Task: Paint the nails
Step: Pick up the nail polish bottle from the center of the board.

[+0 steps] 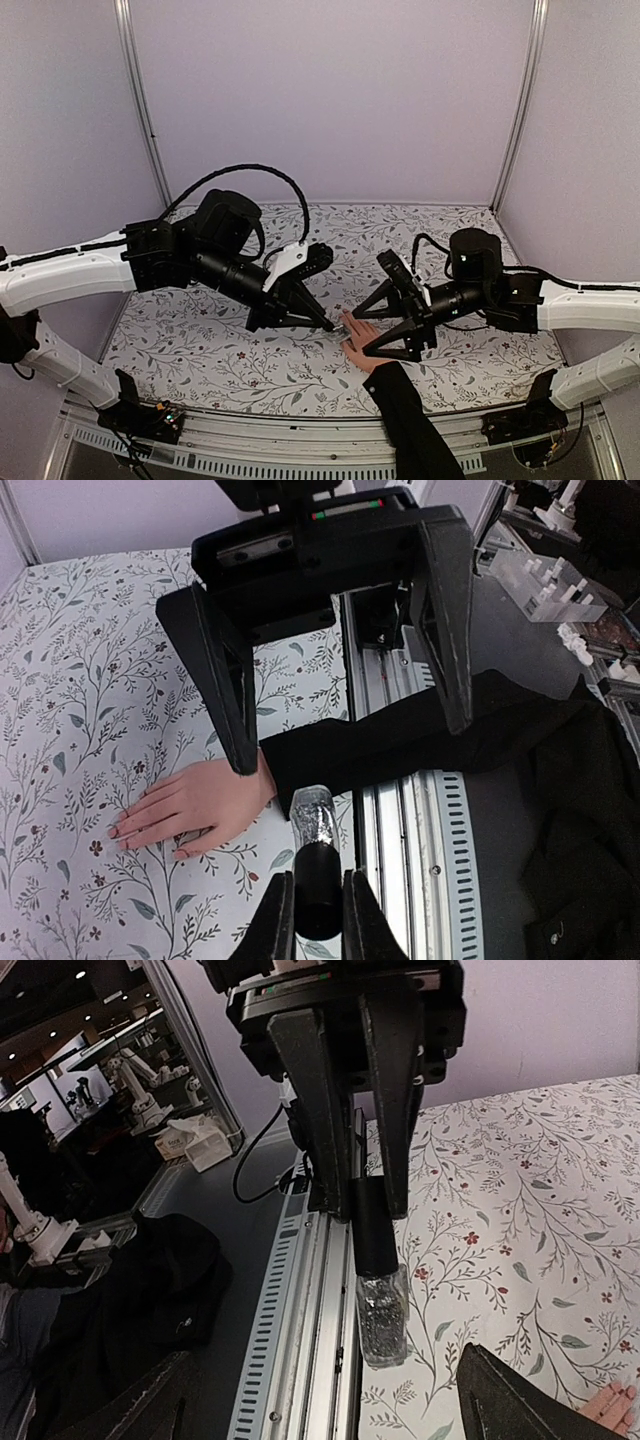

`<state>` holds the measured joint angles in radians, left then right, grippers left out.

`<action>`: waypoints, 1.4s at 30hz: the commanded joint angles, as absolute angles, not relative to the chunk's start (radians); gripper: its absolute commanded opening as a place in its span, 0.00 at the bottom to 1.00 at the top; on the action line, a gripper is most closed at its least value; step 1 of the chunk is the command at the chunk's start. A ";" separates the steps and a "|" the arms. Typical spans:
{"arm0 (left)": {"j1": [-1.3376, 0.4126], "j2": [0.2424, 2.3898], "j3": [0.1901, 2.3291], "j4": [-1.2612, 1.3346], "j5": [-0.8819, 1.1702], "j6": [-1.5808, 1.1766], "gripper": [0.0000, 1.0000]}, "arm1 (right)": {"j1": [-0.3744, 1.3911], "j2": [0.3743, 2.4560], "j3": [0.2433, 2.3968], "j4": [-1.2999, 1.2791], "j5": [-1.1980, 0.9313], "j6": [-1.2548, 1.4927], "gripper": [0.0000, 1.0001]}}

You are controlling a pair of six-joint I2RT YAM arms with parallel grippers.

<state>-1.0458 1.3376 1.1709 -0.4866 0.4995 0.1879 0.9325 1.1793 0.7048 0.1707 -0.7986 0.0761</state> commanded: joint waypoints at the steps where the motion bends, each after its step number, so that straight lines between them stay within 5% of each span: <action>1: -1.037 1.368 1.217 -0.485 0.545 0.168 0.00 | 0.993 1.241 0.767 0.113 -0.761 -0.032 0.88; 12: -1.037 1.391 1.219 -0.462 0.555 0.141 0.00 | 1.040 1.295 0.798 0.136 -0.720 -0.052 0.64; 30: -1.036 1.397 1.213 -0.437 0.552 0.110 0.00 | 1.040 1.308 0.797 0.161 -0.658 -0.041 0.45; 42: -1.035 1.406 1.208 -0.426 0.554 0.101 0.00 | 1.040 1.295 0.796 0.162 -0.654 -0.047 0.23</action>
